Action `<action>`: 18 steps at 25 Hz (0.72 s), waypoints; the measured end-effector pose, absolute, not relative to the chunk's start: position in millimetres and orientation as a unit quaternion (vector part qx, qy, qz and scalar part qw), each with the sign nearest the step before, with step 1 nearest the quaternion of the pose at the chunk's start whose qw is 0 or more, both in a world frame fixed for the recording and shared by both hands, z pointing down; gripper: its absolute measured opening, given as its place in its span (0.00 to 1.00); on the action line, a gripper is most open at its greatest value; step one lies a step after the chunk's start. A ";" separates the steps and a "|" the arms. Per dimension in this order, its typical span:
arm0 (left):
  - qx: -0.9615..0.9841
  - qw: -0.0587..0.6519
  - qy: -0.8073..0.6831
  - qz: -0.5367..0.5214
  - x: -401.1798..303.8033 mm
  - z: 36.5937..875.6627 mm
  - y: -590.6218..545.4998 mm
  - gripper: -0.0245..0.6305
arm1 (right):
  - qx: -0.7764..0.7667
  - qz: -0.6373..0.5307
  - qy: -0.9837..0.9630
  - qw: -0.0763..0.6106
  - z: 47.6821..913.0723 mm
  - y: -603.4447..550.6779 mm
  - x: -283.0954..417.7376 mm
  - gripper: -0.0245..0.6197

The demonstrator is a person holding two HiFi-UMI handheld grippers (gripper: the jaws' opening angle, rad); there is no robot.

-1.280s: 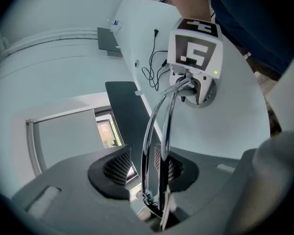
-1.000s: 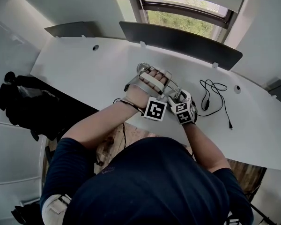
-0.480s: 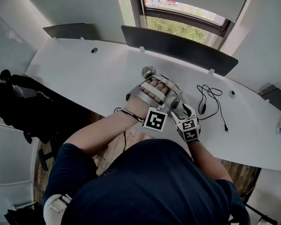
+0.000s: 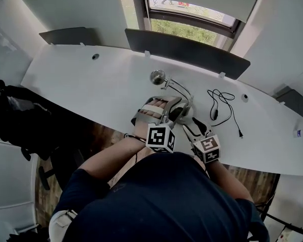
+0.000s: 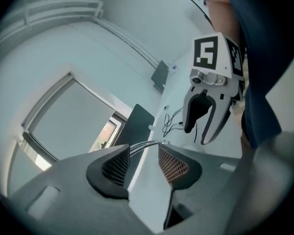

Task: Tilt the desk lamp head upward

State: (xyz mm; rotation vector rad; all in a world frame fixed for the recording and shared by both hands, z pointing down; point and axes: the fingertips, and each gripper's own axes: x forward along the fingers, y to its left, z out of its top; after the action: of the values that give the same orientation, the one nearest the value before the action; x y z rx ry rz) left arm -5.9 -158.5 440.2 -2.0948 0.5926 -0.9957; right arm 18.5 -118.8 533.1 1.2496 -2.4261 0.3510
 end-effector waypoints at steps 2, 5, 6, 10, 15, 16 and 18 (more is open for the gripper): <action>-0.848 0.303 0.237 -0.365 -11.4 444.2 -151.4 0.32 | 0.442 0.126 -0.870 0.176 520.2 -111.1 15.3 0.32; -0.885 0.210 0.242 -0.336 -21.9 451.5 -144.4 0.32 | 0.435 0.132 -0.879 0.144 502.1 -104.0 9.0 0.27; -0.892 0.193 0.244 -0.329 -25.4 451.7 -143.1 0.32 | 0.433 0.133 -0.881 0.134 495.3 -102.3 6.9 0.25; -0.911 0.151 0.256 -0.286 -32.7 441.1 -135.2 0.25 | 0.428 0.123 -0.889 0.108 469.1 -98.9 1.7 0.20; -0.937 0.100 0.256 -0.217 -30.4 413.8 -118.8 0.17 | 0.428 0.103 -0.894 0.082 436.6 -96.1 -1.3 0.18; -0.942 0.089 0.252 -0.202 -29.1 407.9 -114.9 0.15 | 0.429 0.100 -0.894 0.077 430.7 -95.5 -1.5 0.17; -0.951 0.070 0.245 -0.176 -27.0 397.7 -108.7 0.12 | 0.430 0.096 -0.896 0.065 419.6 -95.1 -2.2 0.16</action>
State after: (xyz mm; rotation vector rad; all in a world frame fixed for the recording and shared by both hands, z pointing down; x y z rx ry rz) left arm -27.0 -108.7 397.7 -2.8619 0.7365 -0.5285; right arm -2.2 -95.1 419.6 1.2965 -2.7034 0.2894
